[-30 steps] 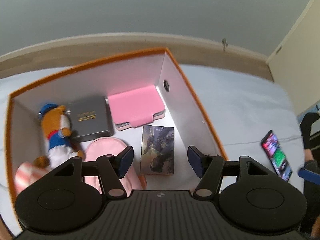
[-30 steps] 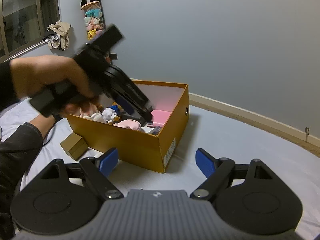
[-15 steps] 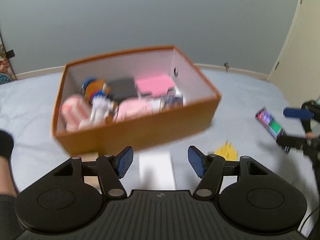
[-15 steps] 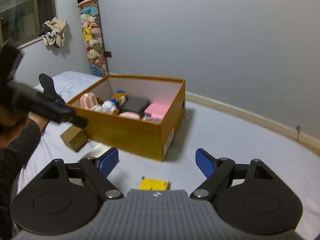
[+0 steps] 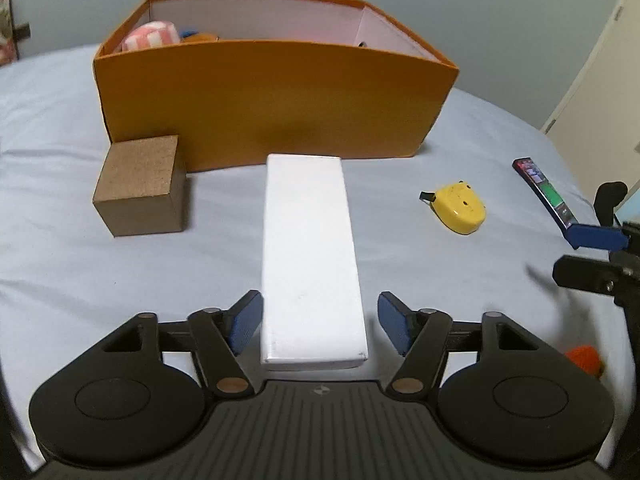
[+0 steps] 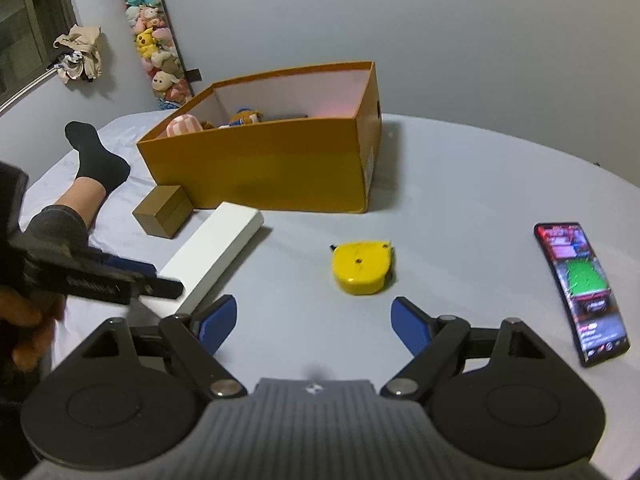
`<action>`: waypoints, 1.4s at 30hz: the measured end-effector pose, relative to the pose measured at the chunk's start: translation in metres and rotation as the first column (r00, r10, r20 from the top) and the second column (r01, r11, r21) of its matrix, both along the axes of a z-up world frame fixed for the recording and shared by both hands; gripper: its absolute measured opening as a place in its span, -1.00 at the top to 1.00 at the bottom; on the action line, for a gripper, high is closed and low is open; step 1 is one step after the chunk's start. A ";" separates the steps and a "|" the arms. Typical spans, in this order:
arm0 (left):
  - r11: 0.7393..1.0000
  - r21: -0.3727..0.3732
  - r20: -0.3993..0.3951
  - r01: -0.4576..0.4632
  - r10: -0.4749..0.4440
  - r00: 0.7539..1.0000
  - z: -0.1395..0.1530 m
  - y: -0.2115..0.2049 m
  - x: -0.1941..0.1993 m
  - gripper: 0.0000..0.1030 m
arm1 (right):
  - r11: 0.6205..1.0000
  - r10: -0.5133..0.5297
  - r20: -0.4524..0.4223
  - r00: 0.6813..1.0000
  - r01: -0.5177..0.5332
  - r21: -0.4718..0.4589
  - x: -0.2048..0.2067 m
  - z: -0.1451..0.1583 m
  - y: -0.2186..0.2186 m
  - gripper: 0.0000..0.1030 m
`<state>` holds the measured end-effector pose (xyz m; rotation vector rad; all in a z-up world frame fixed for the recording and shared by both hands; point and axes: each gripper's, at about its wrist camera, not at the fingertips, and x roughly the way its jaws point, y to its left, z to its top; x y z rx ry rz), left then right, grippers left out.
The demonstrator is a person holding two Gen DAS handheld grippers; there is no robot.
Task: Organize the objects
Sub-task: 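Grasp the brown cube with the left tool while the right tool grasps the white box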
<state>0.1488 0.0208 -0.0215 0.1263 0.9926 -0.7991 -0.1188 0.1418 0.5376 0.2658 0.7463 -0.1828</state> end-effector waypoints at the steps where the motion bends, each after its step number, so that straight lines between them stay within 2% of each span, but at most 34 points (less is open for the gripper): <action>1: 1.000 -0.014 0.002 0.008 -0.008 1.000 0.001 0.001 -0.003 -0.56 | 1.000 0.002 -0.002 1.000 -0.002 -0.001 0.002 0.000 0.002 -0.65; 6: 0.991 -0.110 -0.063 0.072 -0.080 0.995 -0.001 -0.006 -0.005 -0.60 | 1.000 0.008 -0.013 1.000 -0.008 -0.013 0.022 0.002 0.013 -0.65; 8: 0.985 -0.138 -0.125 0.108 -0.126 0.984 -0.007 -0.014 -0.006 -0.46 | 1.000 0.008 -0.010 1.000 -0.008 -0.021 0.031 0.004 0.018 -0.65; 10: 0.979 -0.143 -0.154 0.144 -0.166 0.974 -0.012 -0.019 -0.008 -0.38 | 0.999 0.007 -0.010 1.000 -0.008 -0.036 0.042 0.005 0.023 -0.65; 14: 0.980 -0.139 -0.117 0.141 -0.157 0.981 -0.007 -0.004 -0.012 -0.38 | 0.996 0.028 -0.022 0.999 -0.030 -0.080 0.061 0.005 0.033 -0.65; 16: 0.989 -0.120 -0.080 0.082 -0.092 0.993 -0.001 0.014 -0.005 -0.40 | 0.993 0.053 -0.038 0.998 -0.057 -0.107 0.072 0.002 0.040 -0.65; 18: 0.997 -0.083 0.009 -0.005 0.006 1.000 0.008 0.031 0.003 -0.42 | 0.988 0.079 -0.052 0.995 -0.086 -0.130 0.081 -0.002 0.046 -0.65; 20: 0.991 -0.085 0.091 -0.107 0.114 0.989 0.015 0.047 0.013 -0.54 | 0.985 0.096 -0.065 0.993 -0.105 -0.140 0.090 -0.007 0.051 -0.65; 23: 0.977 -0.093 0.146 -0.194 0.206 0.968 0.021 0.060 0.032 -0.56 | 0.980 0.119 -0.086 0.989 -0.131 -0.148 0.101 -0.013 0.059 -0.65; 25: 0.978 -0.067 0.186 -0.197 0.206 0.961 0.020 0.057 0.042 -0.56 | 0.974 0.139 -0.105 0.985 -0.155 -0.166 0.109 -0.017 0.065 -0.65; 29: 0.983 0.038 0.287 -0.179 0.161 0.944 0.014 0.044 0.055 -0.55 | 0.959 0.172 -0.143 0.975 -0.199 -0.200 0.122 -0.025 0.075 -0.65; 32: 0.984 0.092 0.286 -0.154 0.122 0.951 0.004 0.030 0.064 -0.55 | 0.953 0.185 -0.171 0.968 -0.219 -0.209 0.132 -0.031 0.077 -0.65; 34: 0.980 0.120 0.304 -0.158 0.115 0.946 -0.002 0.026 0.067 -0.56 | 0.948 0.196 -0.192 0.961 -0.236 -0.212 0.139 -0.035 0.078 -0.65; 39: 0.978 0.124 0.314 -0.168 0.122 0.941 -0.007 0.024 0.075 -0.55 | 0.934 0.227 -0.244 0.943 -0.281 -0.219 0.156 -0.045 0.080 -0.61; 42: 0.979 0.104 0.282 -0.175 0.139 0.949 -0.011 0.029 0.081 -0.56 | 0.926 0.245 -0.263 0.933 -0.306 -0.221 0.165 -0.048 0.082 -0.58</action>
